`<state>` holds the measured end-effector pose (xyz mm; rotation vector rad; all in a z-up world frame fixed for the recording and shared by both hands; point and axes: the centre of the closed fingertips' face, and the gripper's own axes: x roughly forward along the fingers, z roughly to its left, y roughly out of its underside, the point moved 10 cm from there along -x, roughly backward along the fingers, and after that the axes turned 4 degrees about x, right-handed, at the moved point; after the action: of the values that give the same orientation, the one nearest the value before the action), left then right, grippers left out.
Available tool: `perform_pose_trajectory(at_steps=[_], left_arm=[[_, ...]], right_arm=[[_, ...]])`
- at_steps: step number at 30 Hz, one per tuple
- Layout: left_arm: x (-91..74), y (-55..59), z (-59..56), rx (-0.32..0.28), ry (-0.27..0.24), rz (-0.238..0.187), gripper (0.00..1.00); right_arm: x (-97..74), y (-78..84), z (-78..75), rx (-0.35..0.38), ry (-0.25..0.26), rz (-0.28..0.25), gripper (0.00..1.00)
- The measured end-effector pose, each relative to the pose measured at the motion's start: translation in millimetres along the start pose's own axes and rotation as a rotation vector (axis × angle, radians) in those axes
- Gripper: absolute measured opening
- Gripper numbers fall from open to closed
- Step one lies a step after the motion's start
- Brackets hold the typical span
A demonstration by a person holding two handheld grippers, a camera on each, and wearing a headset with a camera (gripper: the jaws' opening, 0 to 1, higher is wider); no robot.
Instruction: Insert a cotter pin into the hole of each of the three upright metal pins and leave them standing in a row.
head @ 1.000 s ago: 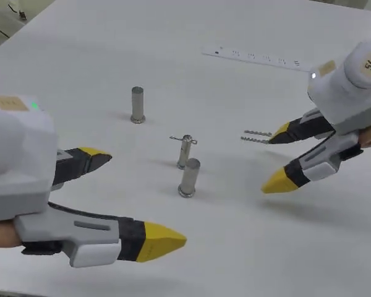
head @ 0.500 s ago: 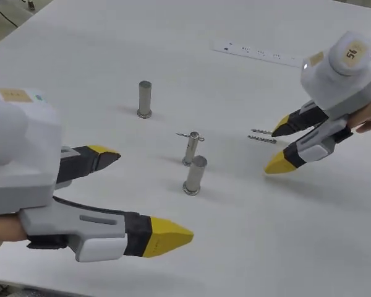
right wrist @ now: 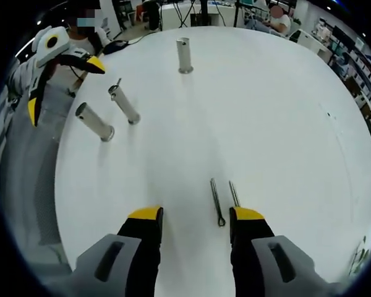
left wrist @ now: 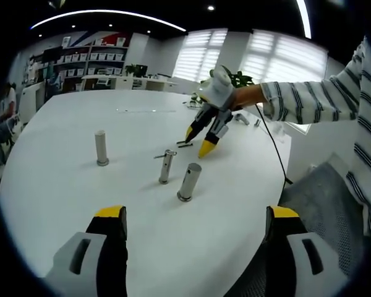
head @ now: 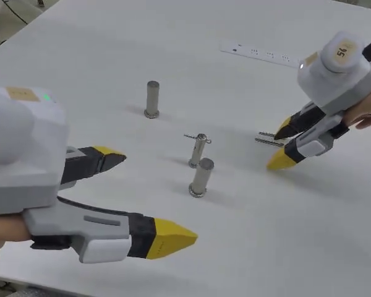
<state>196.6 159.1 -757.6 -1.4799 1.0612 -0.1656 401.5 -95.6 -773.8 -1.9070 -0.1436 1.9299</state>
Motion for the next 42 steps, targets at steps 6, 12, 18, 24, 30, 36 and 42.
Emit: perform_pose_trajectory(at_steps=[6, 12, 18, 24, 30, 36, 42], left_arm=[[1.8, 0.2, -0.4, 0.029, -0.001, -0.006, 0.87], [3.4, -0.3, -0.6, 0.023, 0.006, -0.004, 0.85], [4.6, 0.1, -1.4, 0.026, 0.012, -0.011, 0.81], [6.7, -0.2, -1.8, 0.025, 0.013, -0.011, 0.8], [7.2, 1.7, -1.9, 0.03, 0.014, -0.005, 0.78], [7.2, 4.5, -2.3, 0.026, 0.015, 0.003, 0.78], [9.2, 4.5, -0.6, 0.021, 0.008, 0.0, 0.77]], right_arm=[[-0.1, -3.5, -4.3, -0.034, 0.015, 0.038, 0.38], [-0.1, -6.0, -7.0, -0.05, 0.012, 0.053, 0.32], [1.2, -9.1, -4.3, -0.061, 0.014, 0.073, 0.24], [3.1, -10.8, -4.2, -0.058, 0.024, 0.086, 0.14], [5.6, -13.5, -10.2, -0.031, 0.059, 0.082, 0.06], [4.6, -12.2, -10.6, -0.022, 0.068, 0.074, 0.05], [4.2, -8.2, -7.8, 0.017, 0.085, 0.032, 0.04]])
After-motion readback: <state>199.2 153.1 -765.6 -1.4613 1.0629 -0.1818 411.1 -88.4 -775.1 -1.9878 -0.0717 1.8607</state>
